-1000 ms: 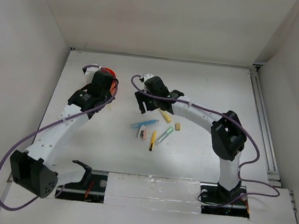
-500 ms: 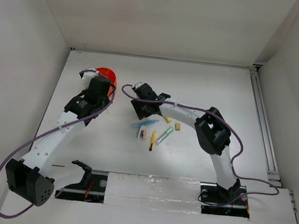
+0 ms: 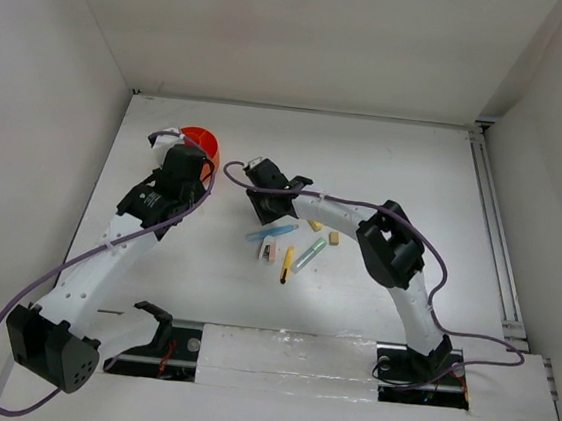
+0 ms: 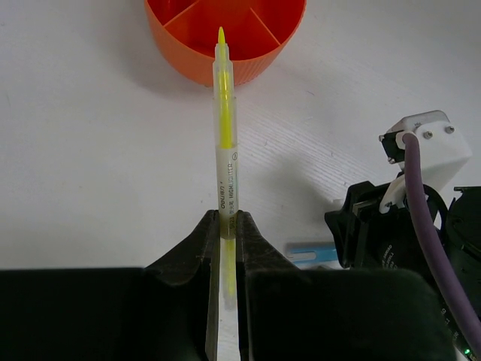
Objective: Sort the stationery into containers
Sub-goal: Close the pen cap on the pen.
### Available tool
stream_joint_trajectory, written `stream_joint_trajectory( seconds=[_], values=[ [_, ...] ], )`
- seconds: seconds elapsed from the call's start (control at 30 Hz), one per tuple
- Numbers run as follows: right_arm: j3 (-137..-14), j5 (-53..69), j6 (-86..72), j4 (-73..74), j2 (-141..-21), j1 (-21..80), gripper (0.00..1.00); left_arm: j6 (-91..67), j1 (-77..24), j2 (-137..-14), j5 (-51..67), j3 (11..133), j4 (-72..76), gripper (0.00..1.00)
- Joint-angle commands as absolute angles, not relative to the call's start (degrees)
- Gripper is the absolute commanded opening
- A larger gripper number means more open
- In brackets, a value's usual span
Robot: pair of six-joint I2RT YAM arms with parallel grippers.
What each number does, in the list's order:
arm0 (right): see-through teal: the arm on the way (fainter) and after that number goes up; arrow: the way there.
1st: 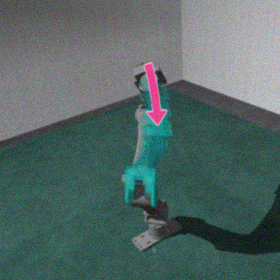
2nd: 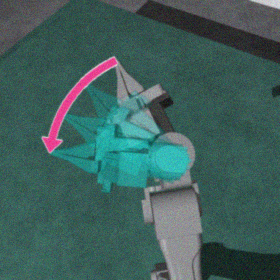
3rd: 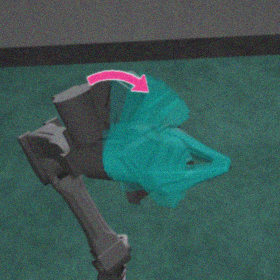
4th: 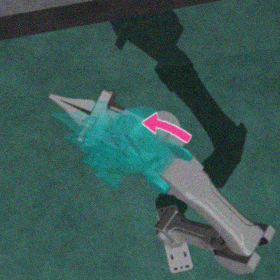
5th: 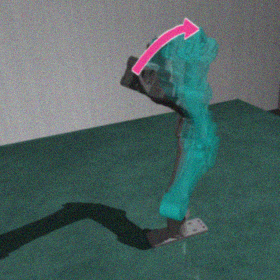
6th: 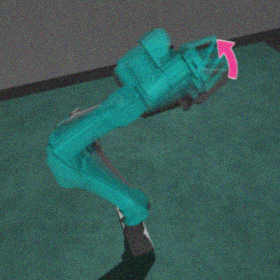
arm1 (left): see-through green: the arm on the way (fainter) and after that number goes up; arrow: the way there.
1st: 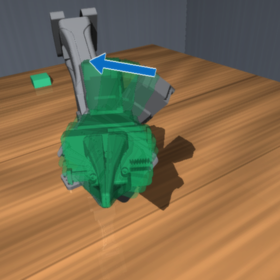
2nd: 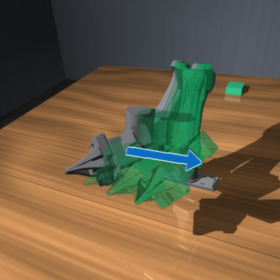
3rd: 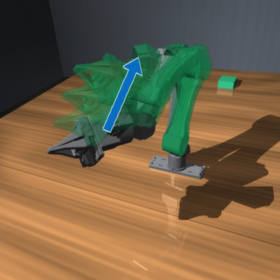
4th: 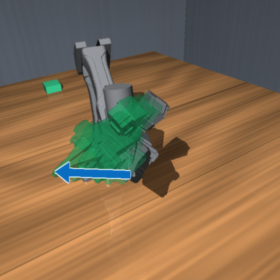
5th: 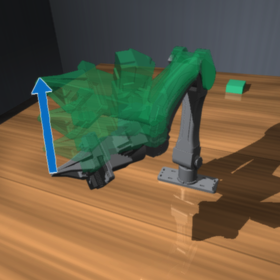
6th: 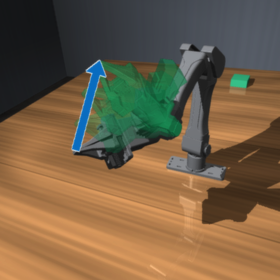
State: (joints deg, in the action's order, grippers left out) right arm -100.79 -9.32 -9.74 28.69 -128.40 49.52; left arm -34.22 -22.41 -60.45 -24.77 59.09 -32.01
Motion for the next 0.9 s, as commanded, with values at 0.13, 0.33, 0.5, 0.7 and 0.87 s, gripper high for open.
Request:
stream_joint_trajectory(
  seconds=[0.13,0.33,0.5,0.7,0.87],
  values=[
    [-100.82,-11.16,-11.24,29.79,-129.11,50.36,0.13,-32.70,-22.50,-58.45,-24.35,58.62,-30.59,0.00],
    [-99.67,-8.99,-11.25,27.52,-127.10,49.84,0.00,-30.86,-22.50,-57.83,-20.14,58.01,-29.27,0.00],
    [-88.37,1.04,-17.64,10.23,-112.64,43.26,0.00,-27.95,-22.50,-58.35,1.89,56.60,-19.88,0.00],
    [-78.93,3.78,-31.90,-9.74,-99.59,37.71,0.00,-29.09,-24.87,-60.91,22.74,53.18,-6.98,0.00],
    [-68.42,10.80,-43.84,-25.80,-92.56,33.76,0.00,-30.67,-24.87,-60.91,34.00,49.05,2.36,0.00]
  ],
)
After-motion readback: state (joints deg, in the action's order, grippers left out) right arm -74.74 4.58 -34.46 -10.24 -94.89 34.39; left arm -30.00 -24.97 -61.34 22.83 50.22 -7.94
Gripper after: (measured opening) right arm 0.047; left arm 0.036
